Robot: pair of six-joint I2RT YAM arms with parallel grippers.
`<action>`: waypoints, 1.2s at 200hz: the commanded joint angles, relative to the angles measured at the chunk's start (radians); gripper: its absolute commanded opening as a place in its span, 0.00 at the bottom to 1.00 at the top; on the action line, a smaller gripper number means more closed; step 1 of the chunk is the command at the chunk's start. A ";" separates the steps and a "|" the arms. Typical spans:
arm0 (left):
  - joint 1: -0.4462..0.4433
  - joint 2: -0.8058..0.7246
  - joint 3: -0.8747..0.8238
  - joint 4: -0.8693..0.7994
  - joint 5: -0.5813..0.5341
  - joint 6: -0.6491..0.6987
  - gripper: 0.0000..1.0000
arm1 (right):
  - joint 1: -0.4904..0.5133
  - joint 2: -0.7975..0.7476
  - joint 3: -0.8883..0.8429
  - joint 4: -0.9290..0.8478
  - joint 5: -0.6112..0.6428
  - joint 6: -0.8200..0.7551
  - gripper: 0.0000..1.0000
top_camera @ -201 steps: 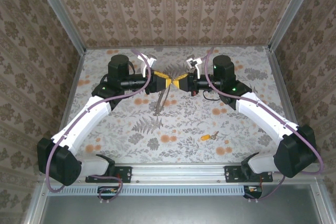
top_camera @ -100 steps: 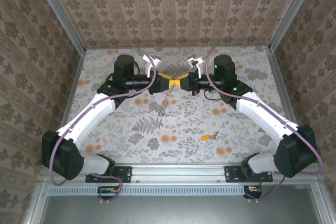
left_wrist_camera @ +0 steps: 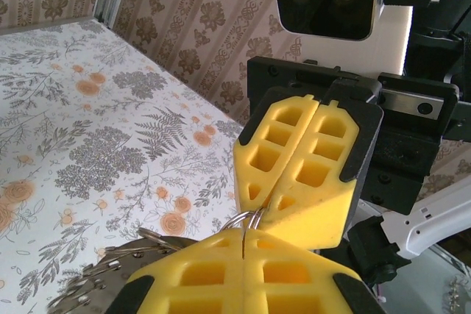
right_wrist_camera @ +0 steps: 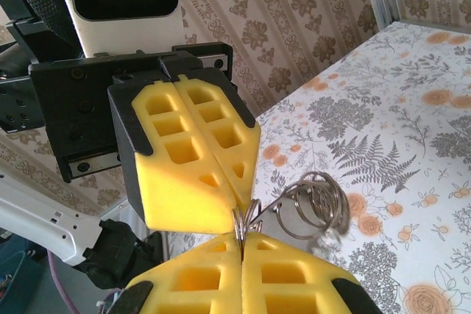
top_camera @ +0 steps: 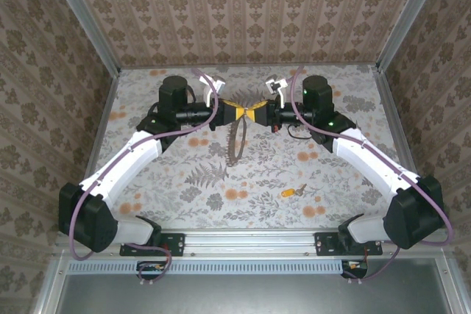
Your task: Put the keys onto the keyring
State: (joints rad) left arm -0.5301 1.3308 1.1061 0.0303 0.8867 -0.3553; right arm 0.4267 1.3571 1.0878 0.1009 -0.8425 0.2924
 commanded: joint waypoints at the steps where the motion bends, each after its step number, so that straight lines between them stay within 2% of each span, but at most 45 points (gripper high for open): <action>1: -0.040 0.001 0.008 0.051 0.061 0.001 0.00 | 0.011 0.005 0.011 0.046 -0.019 0.017 0.00; 29: -0.047 0.007 0.006 0.043 0.051 0.006 0.00 | 0.009 0.015 0.008 0.058 -0.023 0.026 0.00; 45: -0.049 0.014 0.007 0.042 0.044 0.008 0.12 | 0.010 0.020 0.008 0.064 -0.028 0.032 0.00; 72: -0.054 0.029 0.015 0.043 0.044 0.011 0.15 | 0.010 0.022 0.007 0.075 -0.031 0.042 0.00; 101: -0.065 0.045 0.028 0.038 0.044 0.016 0.13 | 0.009 0.022 0.008 0.079 -0.034 0.045 0.00; 158: -0.076 0.048 0.024 0.036 0.023 0.025 0.00 | 0.009 0.019 0.003 0.076 -0.032 0.043 0.00; 240: -0.076 0.006 -0.010 0.053 -0.037 0.029 0.00 | 0.003 0.007 -0.012 0.081 -0.026 0.045 0.00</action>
State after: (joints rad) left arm -0.5591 1.3640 1.1061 0.0498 0.8303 -0.3431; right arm 0.4084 1.3685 1.0817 0.1085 -0.8421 0.3252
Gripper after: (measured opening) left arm 0.048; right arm 0.065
